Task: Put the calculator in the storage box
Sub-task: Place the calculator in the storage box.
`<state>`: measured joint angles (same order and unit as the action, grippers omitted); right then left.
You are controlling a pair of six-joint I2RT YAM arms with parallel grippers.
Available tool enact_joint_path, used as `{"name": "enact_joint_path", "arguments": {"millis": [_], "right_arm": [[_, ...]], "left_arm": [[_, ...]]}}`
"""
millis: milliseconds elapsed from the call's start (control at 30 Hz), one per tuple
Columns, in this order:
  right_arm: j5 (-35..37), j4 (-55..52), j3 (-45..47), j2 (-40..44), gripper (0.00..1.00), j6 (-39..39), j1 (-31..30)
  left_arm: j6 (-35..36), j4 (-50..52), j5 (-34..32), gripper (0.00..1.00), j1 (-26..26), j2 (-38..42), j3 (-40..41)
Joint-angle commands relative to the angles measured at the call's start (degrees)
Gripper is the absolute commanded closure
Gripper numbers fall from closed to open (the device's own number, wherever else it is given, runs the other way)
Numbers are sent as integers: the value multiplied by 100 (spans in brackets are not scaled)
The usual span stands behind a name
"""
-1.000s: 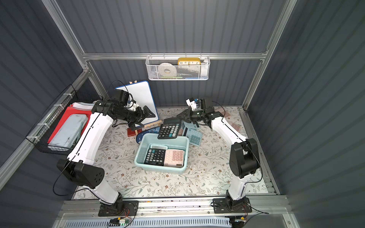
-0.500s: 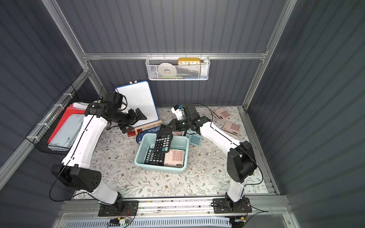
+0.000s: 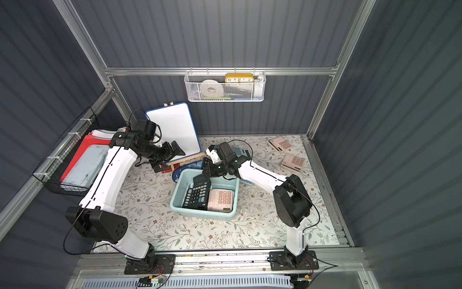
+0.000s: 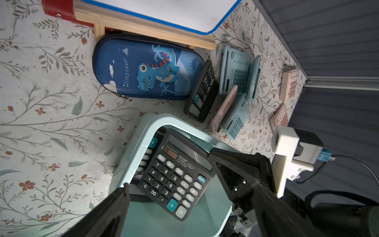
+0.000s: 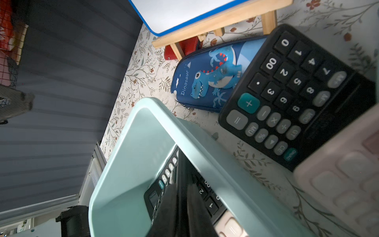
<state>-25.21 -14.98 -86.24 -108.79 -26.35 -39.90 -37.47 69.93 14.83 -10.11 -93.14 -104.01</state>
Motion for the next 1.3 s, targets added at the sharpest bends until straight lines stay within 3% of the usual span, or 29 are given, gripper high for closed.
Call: {"name": "enact_joint_path", "arguments": {"millis": [0,600,767,867,1267], "right_arm": [[120,349,36,-74,100,-248,-99],[333,579,80,-573,99,-792,-475],[399,243,-2,-522,77,-673,-475],[407,20,-96,-502,70,-619,-466],[521,-1037,-546,-467,55,-426,-394]], "left_arm": [[73,100,94,1,35,182,116],[135,91,186,1,62,121,196],[144,76,196,1,70,103,206],[135,47,197,1,71,120,240],[100,72,153,1,88,95,289]]}}
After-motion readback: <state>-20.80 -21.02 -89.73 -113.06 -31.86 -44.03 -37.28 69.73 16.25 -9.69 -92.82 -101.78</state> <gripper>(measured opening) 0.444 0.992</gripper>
